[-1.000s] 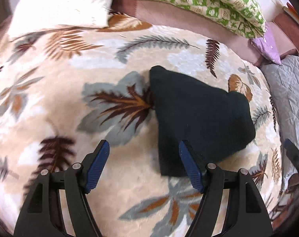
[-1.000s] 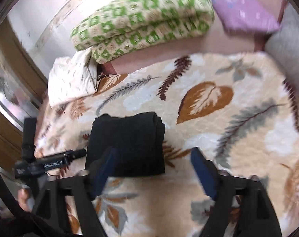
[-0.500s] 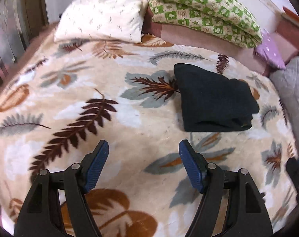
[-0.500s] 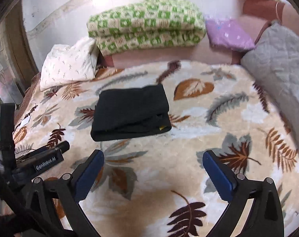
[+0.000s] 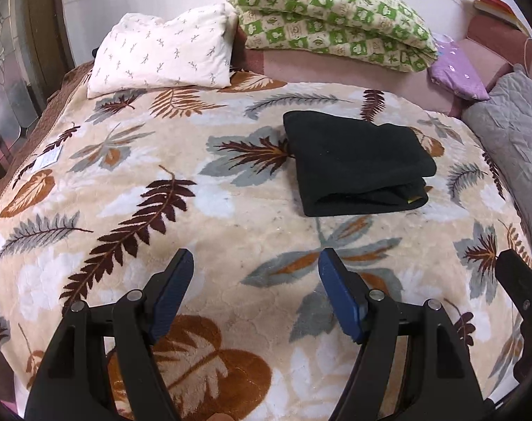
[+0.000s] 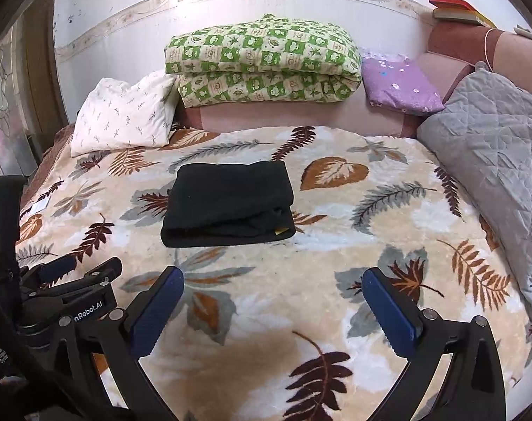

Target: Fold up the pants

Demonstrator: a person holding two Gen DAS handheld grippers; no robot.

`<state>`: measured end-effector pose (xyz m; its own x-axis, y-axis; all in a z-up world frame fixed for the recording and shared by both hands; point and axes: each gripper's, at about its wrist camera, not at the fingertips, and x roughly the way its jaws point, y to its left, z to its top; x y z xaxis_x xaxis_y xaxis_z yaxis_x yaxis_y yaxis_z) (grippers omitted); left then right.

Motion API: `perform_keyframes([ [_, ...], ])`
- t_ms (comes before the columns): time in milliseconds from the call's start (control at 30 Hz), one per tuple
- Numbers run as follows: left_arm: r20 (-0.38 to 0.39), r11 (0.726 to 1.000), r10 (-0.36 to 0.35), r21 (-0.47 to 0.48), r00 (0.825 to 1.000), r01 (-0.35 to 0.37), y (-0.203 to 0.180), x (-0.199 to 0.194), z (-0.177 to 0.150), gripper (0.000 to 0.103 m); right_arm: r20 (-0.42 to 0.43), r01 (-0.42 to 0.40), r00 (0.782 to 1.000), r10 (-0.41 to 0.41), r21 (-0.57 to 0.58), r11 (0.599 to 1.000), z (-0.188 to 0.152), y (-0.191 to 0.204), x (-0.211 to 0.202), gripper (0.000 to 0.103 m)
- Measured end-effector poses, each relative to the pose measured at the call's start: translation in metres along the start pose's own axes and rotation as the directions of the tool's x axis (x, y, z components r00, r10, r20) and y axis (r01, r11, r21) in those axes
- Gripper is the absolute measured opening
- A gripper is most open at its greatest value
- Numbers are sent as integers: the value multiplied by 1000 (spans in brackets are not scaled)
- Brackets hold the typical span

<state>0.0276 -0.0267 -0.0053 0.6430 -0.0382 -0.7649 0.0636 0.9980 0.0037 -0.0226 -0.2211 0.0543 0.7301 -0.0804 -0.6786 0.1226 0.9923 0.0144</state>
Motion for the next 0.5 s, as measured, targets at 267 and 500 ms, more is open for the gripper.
perform_keyframes([
  [267,26,1000,8,24,1000,-8,-3,-8,1,74,0,15,1000,-15,23,1000,-2,-11,-3,102],
  [500,33,1000,14,24,999,-15,-2,-9,0,83,-11,20,1000,-20,27,999,-5,-14,-1,102],
])
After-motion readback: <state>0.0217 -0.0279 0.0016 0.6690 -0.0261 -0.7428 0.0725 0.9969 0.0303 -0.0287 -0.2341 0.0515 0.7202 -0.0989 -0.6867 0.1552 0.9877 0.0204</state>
